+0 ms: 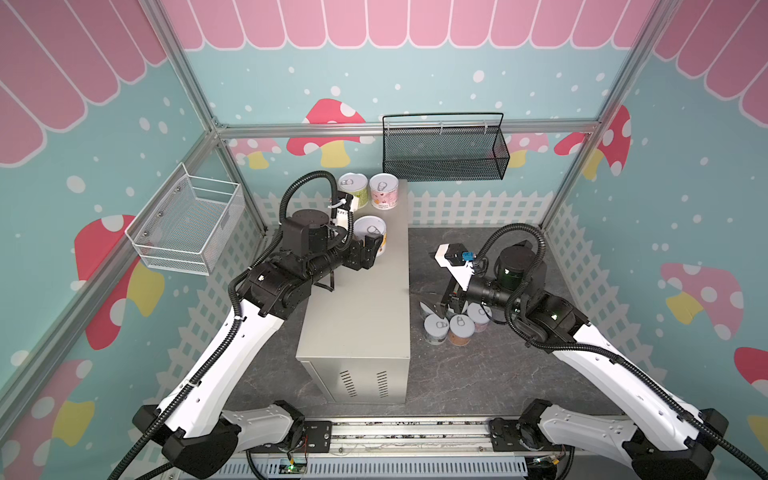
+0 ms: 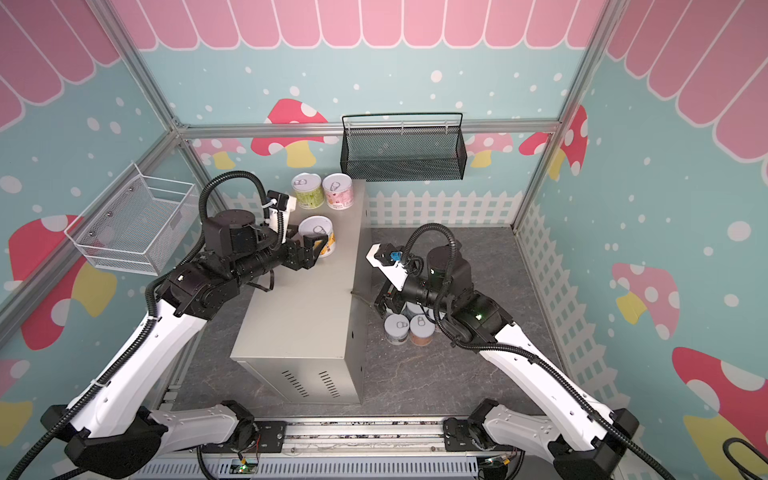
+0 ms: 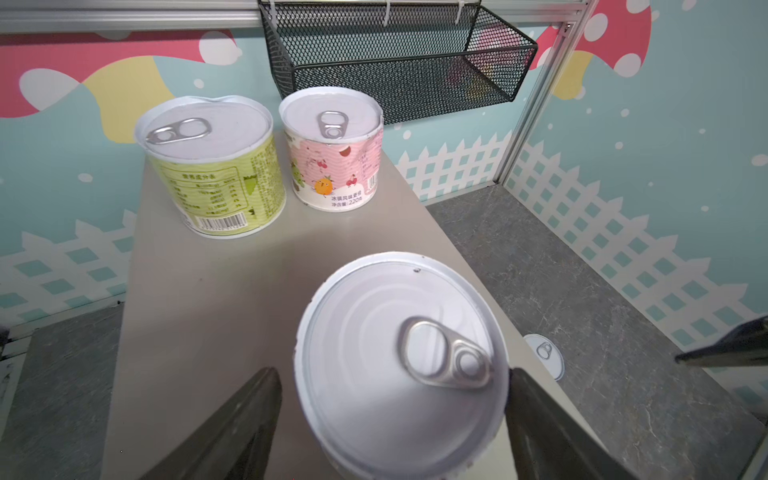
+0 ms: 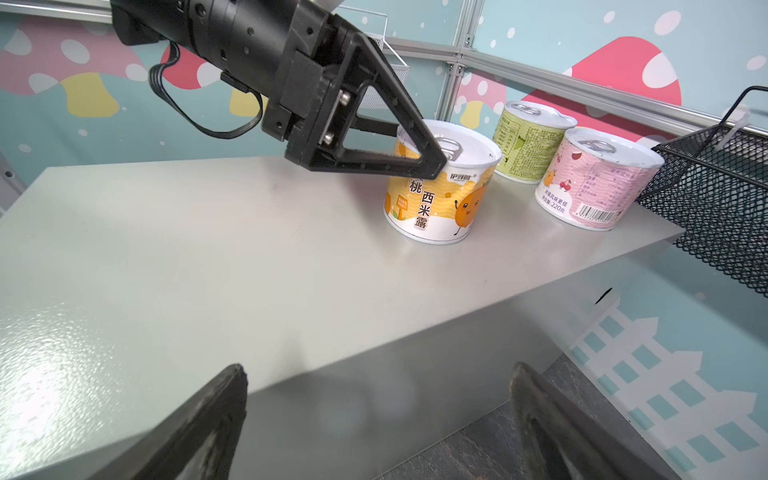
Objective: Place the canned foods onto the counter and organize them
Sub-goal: 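Grasp the yellow can with the left gripper while the right gripper withdraws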
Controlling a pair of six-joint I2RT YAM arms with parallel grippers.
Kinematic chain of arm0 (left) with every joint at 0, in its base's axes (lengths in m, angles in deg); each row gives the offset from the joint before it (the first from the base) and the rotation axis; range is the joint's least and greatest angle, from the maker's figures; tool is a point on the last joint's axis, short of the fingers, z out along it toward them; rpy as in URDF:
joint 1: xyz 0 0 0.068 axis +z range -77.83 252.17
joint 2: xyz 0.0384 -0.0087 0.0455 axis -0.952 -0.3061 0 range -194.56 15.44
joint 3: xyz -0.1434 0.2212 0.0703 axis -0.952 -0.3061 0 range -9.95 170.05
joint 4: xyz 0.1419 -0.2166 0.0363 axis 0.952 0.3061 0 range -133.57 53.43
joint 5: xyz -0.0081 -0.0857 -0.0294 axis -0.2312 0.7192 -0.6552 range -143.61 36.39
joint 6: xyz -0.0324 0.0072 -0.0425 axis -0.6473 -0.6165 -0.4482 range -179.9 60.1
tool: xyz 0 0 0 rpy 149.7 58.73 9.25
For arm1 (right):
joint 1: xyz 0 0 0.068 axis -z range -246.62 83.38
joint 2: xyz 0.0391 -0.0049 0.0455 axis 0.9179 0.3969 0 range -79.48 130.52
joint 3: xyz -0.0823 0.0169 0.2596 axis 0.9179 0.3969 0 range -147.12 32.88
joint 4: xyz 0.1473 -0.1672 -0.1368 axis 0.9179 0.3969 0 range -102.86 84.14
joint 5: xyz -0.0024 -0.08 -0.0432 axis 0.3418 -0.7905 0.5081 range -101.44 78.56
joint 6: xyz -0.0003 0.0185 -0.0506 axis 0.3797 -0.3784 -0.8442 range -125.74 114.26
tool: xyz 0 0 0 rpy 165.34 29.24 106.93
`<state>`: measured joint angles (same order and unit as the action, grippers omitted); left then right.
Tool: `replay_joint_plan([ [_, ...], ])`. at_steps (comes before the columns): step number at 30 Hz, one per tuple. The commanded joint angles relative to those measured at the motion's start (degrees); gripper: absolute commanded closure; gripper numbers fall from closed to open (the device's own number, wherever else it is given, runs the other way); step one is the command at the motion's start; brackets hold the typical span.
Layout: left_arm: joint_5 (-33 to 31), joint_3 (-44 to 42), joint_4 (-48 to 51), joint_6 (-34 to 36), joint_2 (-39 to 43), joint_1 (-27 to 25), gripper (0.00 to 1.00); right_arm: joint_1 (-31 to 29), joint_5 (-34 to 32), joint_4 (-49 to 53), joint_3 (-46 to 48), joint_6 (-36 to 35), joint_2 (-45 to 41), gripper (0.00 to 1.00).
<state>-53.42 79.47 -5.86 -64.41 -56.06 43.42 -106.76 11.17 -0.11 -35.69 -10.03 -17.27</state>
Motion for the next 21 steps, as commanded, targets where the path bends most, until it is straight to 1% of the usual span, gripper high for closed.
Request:
replay_joint_plan([
  [1, 1.1, -1.2, -1.2, 0.6, 1.9, 2.1, 0.18, -0.2, 1.0, -2.3, 0.7, -0.8, 0.3, 0.01],
  [9, 4.4, -3.7, -2.9, 2.8, 3.6, 5.3, 0.18, -0.2, 0.4, -4.1, 2.1, -0.3, 0.2, 0.01],
  [10, 4.9, -4.4, -3.6, 3.2, 3.8, 6.9, 0.19, -0.2, 0.2, -4.5, 2.3, 0.0, 0.2, 0.01],
  [11, 5.5, -4.9, -4.2, 3.6, 4.0, 7.4, 0.19, -0.2, 0.1, -5.0, 2.5, 0.2, 0.2, 0.01],
  [14, 8.2, -6.6, -6.1, 4.5, 4.2, 9.3, 0.19, -0.2, -1.3, -6.3, 3.1, 1.2, 0.3, 0.01],
  [18, 13.7, -7.3, -8.0, 4.8, 3.5, 12.4, 0.19, -0.2, -3.0, -7.5, 3.5, 2.2, 0.4, 0.0],
  [21, 16.3, -7.4, -9.2, 5.3, 3.4, 12.9, 0.15, -0.2, -3.0, -8.7, 4.1, 2.8, 0.3, 0.01],
])
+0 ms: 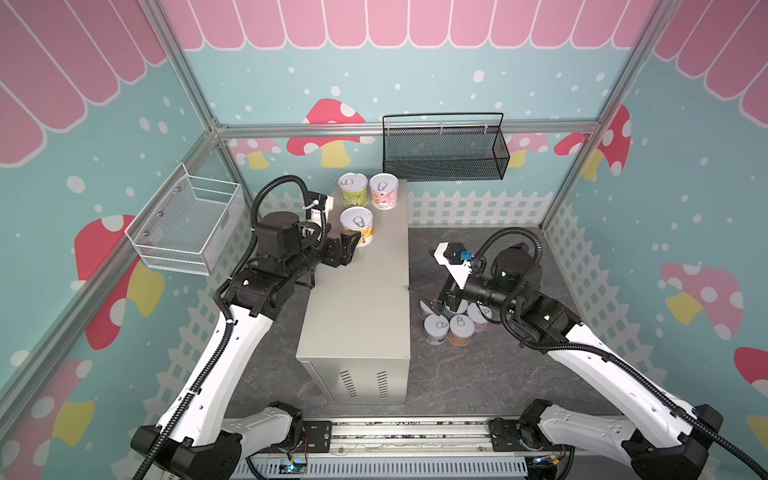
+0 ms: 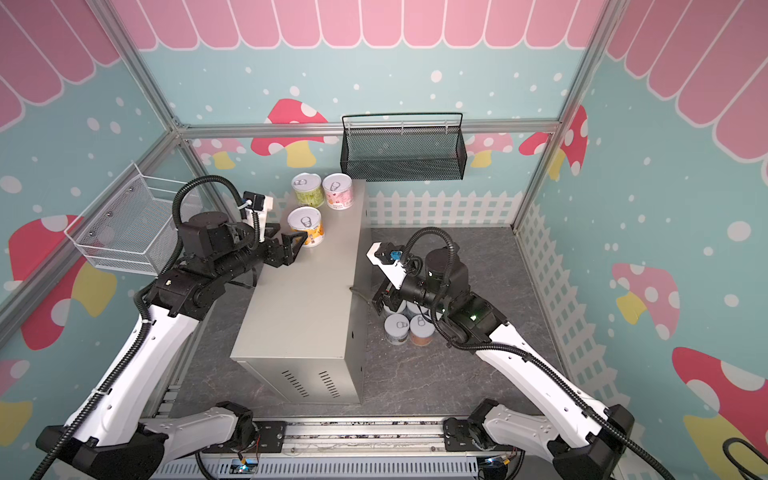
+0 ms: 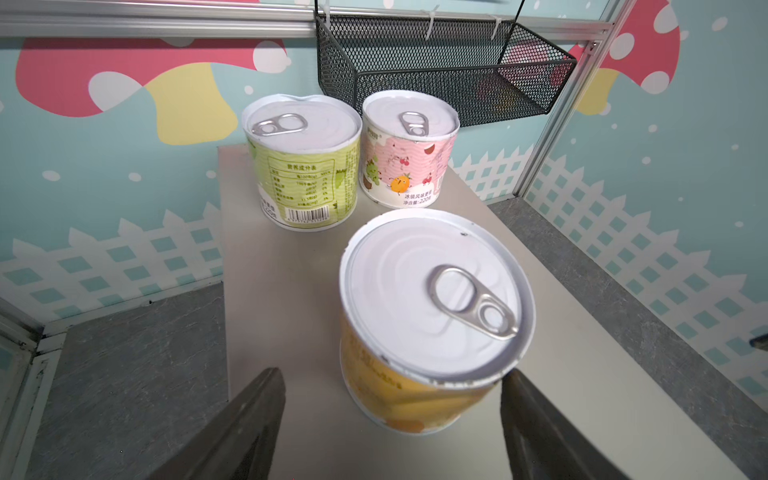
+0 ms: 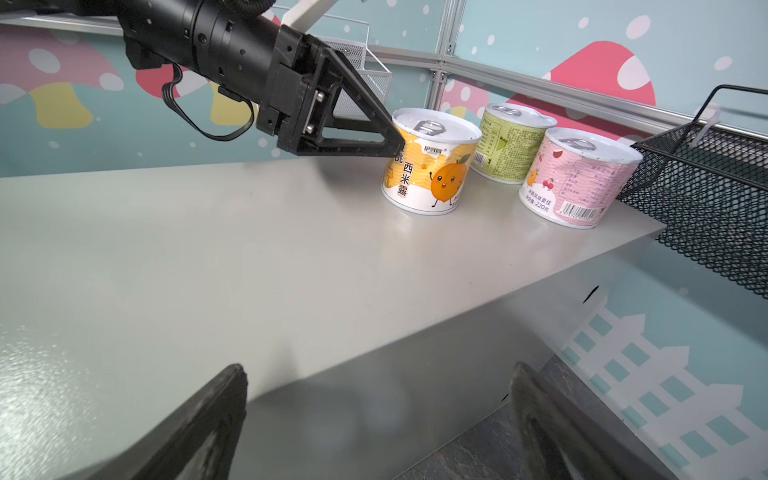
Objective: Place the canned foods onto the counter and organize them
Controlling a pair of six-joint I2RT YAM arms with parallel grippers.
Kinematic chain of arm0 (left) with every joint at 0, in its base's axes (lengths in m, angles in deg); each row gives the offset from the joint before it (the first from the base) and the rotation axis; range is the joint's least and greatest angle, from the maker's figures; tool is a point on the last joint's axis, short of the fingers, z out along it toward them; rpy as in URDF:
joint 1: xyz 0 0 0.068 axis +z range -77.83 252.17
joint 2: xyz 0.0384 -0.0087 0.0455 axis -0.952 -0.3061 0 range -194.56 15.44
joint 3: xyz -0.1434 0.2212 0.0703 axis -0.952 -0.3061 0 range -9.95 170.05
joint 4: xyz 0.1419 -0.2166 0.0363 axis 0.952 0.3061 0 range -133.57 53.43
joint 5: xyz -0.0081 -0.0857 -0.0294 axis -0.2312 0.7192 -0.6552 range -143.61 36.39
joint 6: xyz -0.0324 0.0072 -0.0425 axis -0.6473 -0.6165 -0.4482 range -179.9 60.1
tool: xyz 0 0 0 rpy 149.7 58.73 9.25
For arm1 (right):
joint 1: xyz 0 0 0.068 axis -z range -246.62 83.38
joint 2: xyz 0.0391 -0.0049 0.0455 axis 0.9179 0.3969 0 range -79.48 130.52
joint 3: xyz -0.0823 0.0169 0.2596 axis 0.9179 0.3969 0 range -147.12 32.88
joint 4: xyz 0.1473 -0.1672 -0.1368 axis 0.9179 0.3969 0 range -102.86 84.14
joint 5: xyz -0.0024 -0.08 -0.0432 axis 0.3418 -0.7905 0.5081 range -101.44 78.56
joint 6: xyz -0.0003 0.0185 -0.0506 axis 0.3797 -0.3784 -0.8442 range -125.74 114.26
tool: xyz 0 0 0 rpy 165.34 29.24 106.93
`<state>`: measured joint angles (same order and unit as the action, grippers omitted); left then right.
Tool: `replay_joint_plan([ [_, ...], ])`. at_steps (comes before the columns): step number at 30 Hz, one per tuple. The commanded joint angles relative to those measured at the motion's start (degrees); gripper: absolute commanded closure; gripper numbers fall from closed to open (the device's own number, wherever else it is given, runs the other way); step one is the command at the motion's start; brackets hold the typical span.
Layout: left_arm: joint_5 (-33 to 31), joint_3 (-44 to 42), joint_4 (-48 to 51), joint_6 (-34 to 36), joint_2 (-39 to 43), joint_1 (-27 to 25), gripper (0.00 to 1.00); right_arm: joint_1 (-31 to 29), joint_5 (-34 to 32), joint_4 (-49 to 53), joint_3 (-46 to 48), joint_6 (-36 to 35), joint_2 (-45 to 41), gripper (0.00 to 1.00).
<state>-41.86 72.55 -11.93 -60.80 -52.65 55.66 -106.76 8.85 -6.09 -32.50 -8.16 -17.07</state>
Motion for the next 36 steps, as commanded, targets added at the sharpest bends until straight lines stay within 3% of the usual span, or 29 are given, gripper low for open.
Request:
replay_joint_plan([
  [1, 5.5, -0.5, -3.6, 1.6, 0.1, 0.7, 0.13, -0.2, -0.8, -3.0, 1.0, 1.1, 0.3, 0.01],
  [4, 6.9, -0.1, -4.2, 1.4, -0.6, 0.6, 0.08, -0.2, -0.8, -3.6, 1.0, 1.5, 0.7, 0.01],
  [13, 6.6, 1.1, -6.4, -0.6, -4.2, 0.7, 0.05, -0.2, -0.2, -4.8, 1.0, 2.3, 1.0, 0.01],
  [28, 4.6, -0.3, -10.3, -0.1, -5.2, 1.5, 0.19, -0.2, 0.6, -5.4, -0.7, 1.1, 3.2, 0.01],
  [36, 10.7, -0.8, -13.2, -2.5, -6.7, 6.3, 0.24, -0.2, 0.9, -6.1, -1.7, 1.0, 5.1, 0.01],
])
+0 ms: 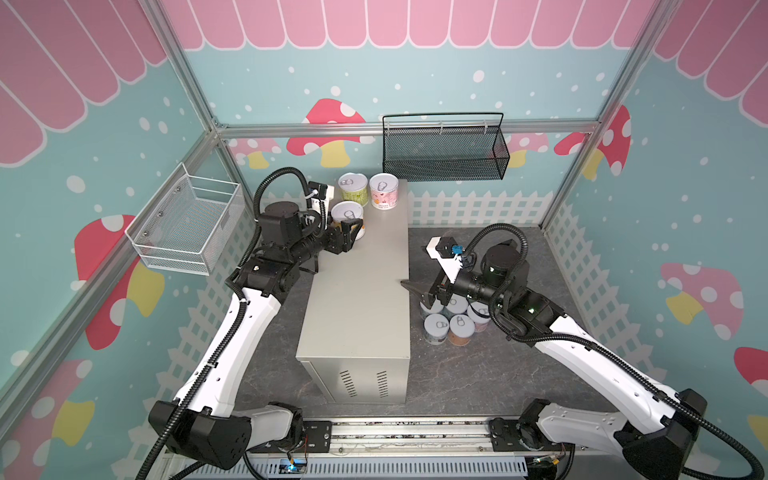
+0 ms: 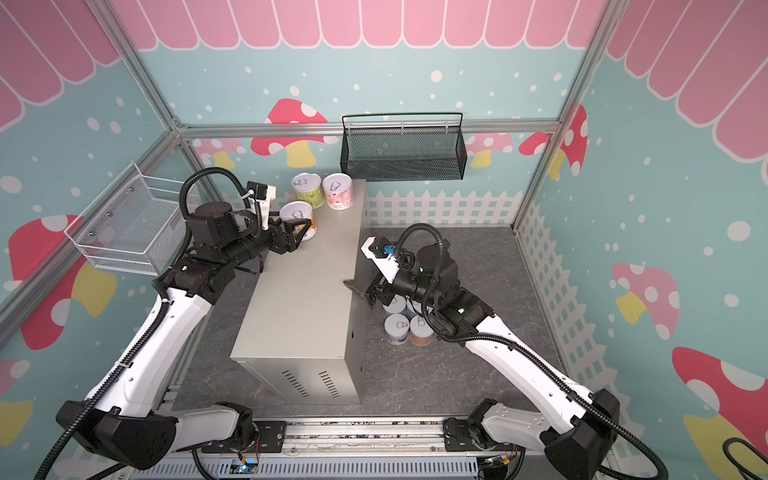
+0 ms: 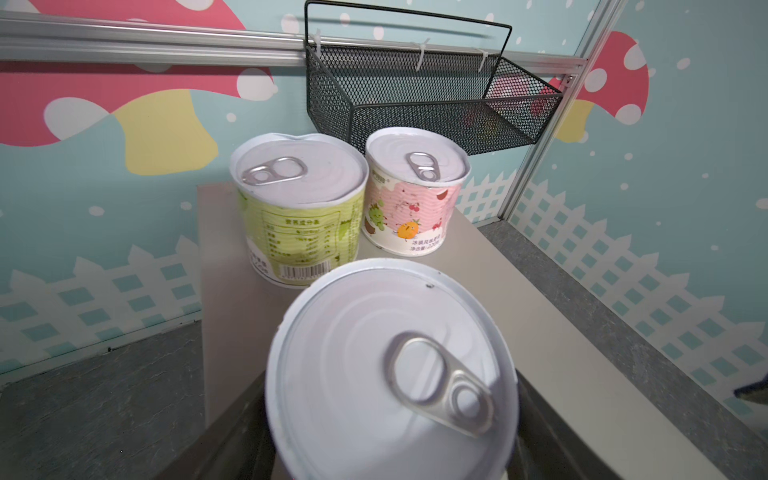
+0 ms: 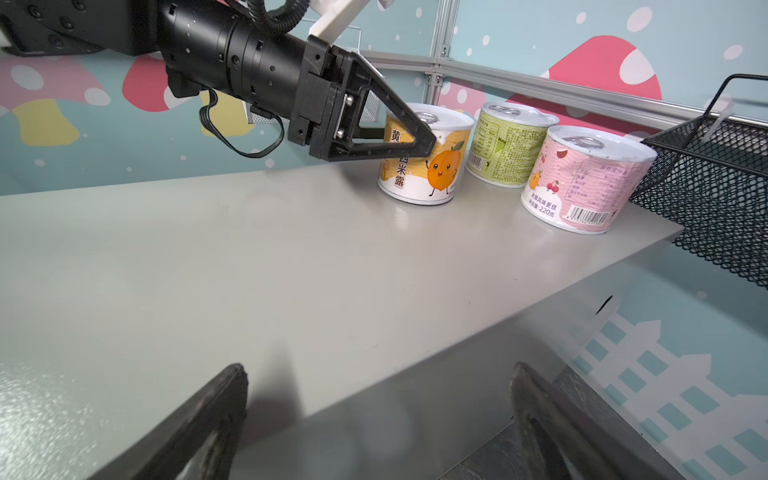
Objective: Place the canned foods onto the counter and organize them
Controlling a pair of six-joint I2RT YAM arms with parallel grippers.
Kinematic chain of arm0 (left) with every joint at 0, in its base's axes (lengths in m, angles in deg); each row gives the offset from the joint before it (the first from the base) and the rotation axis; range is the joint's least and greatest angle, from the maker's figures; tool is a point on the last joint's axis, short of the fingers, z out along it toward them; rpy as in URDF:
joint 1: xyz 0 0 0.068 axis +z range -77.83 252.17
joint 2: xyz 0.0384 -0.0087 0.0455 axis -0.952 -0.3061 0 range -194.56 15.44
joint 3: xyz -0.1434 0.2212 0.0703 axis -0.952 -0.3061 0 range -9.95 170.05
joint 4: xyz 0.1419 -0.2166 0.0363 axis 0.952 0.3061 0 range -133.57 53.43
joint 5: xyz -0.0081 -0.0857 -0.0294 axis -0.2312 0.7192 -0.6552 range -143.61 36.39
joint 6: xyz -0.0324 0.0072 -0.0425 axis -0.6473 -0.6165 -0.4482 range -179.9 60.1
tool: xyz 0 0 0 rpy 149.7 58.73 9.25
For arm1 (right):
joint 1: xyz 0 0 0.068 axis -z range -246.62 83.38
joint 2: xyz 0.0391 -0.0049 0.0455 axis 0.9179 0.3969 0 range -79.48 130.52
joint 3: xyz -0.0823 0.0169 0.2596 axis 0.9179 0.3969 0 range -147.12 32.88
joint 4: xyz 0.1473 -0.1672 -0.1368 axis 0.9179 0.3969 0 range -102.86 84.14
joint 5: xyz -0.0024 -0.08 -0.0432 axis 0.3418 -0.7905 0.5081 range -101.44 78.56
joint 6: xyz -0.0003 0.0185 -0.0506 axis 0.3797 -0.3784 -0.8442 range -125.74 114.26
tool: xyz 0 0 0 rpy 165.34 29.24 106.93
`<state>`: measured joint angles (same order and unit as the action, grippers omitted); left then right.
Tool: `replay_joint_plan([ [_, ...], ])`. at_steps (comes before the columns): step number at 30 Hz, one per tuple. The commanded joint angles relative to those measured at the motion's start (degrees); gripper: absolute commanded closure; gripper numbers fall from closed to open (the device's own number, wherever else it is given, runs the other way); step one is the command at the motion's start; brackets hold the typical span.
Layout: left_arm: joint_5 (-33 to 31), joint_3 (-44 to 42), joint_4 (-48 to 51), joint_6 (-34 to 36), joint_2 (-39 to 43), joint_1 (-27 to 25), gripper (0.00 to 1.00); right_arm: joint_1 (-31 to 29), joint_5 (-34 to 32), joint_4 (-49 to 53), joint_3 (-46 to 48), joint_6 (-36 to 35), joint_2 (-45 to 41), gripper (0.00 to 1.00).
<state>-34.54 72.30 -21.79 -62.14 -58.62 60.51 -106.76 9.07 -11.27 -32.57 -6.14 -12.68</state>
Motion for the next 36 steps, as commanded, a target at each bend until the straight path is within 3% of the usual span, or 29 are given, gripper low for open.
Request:
replay_joint_plan([
  [1, 3.9, -0.6, -3.6, -1.4, -0.8, 1.8, 0.25, -0.2, 0.6, -0.9, -1.8, -1.1, 0.9, 0.01],
  [20, 5.0, 1.4, -2.5, -1.1, -4.6, 2.3, 0.24, -0.2, 1.2, -1.9, -2.5, -0.4, 0.4, 0.01],
  [31, 4.0, 0.1, -2.4, -1.0, -3.2, 2.1, 0.15, -0.2, -0.3, -1.0, -4.2, 0.8, 0.3, 0.01],
  [36, 4.0, -0.7, -1.8, -1.2, -0.7, 2.2, 0.01, -0.2, -3.6, -0.9, -5.5, 3.1, 1.7, 0.01],
])
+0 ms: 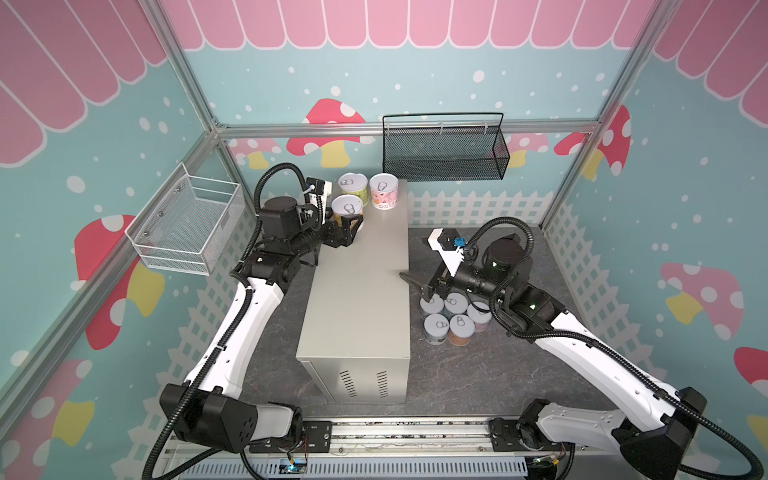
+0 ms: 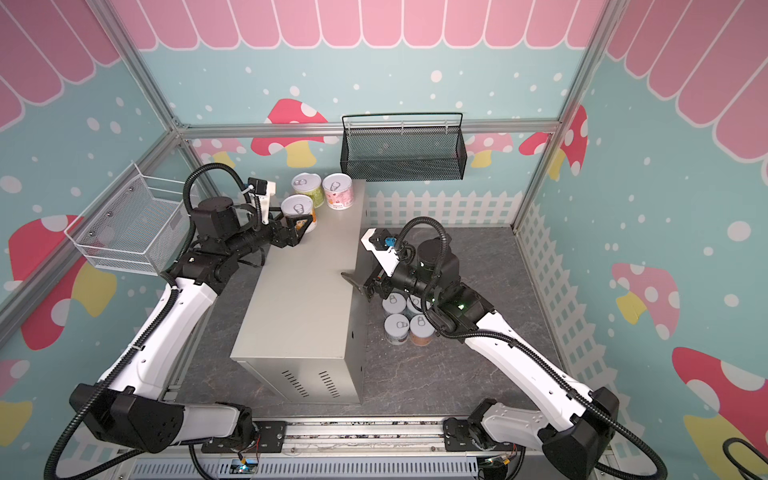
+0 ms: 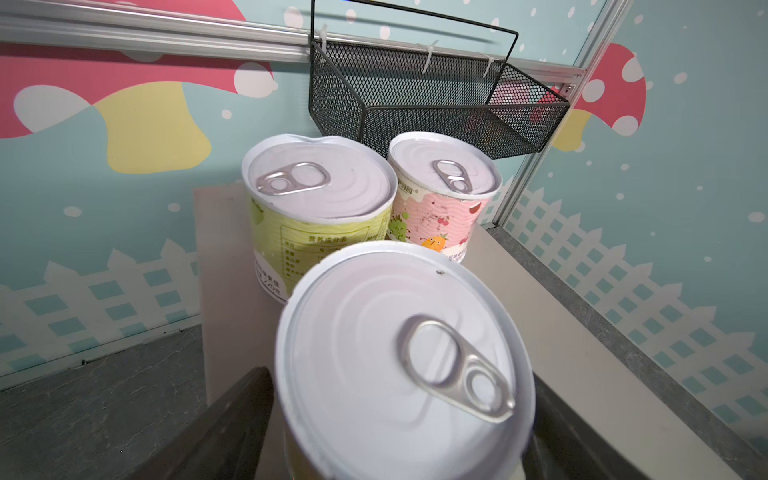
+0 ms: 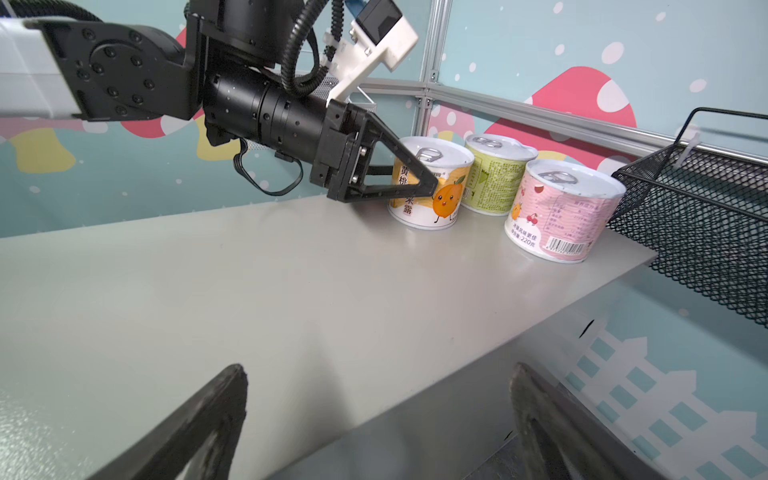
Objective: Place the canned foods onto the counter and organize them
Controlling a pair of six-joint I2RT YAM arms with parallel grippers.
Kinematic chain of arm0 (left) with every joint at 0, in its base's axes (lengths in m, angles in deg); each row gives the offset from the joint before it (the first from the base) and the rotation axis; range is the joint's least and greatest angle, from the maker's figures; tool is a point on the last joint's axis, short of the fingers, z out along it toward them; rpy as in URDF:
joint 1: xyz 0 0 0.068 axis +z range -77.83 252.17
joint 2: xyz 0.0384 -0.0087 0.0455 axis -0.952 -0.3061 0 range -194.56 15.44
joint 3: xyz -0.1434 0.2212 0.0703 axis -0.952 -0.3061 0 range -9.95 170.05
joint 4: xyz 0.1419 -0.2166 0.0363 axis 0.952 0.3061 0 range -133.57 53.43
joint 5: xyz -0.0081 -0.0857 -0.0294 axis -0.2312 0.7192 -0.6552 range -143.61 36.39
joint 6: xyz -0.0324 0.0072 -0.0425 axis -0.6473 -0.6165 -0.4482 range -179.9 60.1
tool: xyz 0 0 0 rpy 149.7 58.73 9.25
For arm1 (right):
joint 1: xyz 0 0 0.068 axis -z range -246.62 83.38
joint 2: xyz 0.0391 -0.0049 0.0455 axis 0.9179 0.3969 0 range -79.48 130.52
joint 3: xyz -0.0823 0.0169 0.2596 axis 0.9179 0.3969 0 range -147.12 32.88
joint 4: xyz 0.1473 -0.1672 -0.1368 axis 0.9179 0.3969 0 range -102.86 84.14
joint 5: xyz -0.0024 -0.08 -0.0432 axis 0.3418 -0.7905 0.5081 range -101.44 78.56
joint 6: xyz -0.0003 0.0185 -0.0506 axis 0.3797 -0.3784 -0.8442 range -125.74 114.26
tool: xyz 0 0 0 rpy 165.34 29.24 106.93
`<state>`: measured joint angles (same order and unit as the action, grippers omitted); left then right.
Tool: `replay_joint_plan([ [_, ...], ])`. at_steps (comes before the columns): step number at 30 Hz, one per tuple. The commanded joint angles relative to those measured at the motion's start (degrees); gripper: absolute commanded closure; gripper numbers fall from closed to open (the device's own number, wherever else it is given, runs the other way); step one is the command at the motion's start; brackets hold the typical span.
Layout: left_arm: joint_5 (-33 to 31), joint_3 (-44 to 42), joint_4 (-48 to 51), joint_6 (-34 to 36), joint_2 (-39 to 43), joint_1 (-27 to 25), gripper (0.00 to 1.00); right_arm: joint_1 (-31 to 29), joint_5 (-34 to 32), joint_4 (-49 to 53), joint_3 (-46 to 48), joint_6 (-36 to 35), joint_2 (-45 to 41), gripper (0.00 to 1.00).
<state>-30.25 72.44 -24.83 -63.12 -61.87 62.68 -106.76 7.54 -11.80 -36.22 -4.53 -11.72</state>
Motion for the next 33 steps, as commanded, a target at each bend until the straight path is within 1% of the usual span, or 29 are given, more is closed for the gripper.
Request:
replay_joint_plan([
  [1, -0.7, -0.9, 1.7, 0.0, 3.3, -0.1, 0.0, -0.2, -2.6, -0.3, -2.0, 1.5, 1.0, 0.01],
  [7, -4.6, -3.6, 3.1, -0.2, 9.1, 1.3, 0.0, -0.2, -5.2, 1.5, -4.9, 1.4, 3.0, 0.02],
  [10, -6.5, -4.4, 3.5, -1.8, 10.1, 2.9, 0.0, -0.2, -5.6, 2.2, -6.9, 1.2, 4.7, 0.06],
  [11, -7.6, -4.6, 3.4, -2.5, 10.2, 3.6, 0.0, -0.2, -5.4, 2.3, -7.6, 1.1, 5.4, 0.09],
  [15, -8.5, -5.1, 2.4, -5.4, 10.6, 7.3, 0.0, -0.3, -3.6, 2.6, -11.3, 1.1, 8.5, 0.29],
  [16, -8.6, -5.3, 1.9, -6.2, 10.8, 8.4, 0.0, -0.3, -3.2, 2.6, -12.0, 1.2, 9.3, 0.32],
  [18, -7.6, -5.6, 1.0, -7.8, 10.5, 11.2, 0.0, -0.3, -2.2, 2.6, -13.7, 1.4, 10.8, 0.37],
  [21, -2.9, -5.4, -0.5, -10.0, 8.8, 14.7, 0.0, -0.3, -1.9, 2.5, -15.5, 2.0, 13.1, 0.39],
  [23, -0.6, -5.2, -1.0, -10.3, 7.9, 16.0, 0.0, -0.4, -2.1, 2.4, -16.2, 2.3, 14.1, 0.39],
  [27, 1.6, -5.0, -1.2, -9.4, 6.6, 16.7, 0.0, -0.4, -2.0, 1.3, -16.8, 2.8, 15.5, 0.4],
  [33, 5.1, -5.3, -2.7, -10.7, 4.8, 16.6, 0.0, -0.4, -2.5, 0.7, -17.1, 3.6, 16.6, 0.41],
])
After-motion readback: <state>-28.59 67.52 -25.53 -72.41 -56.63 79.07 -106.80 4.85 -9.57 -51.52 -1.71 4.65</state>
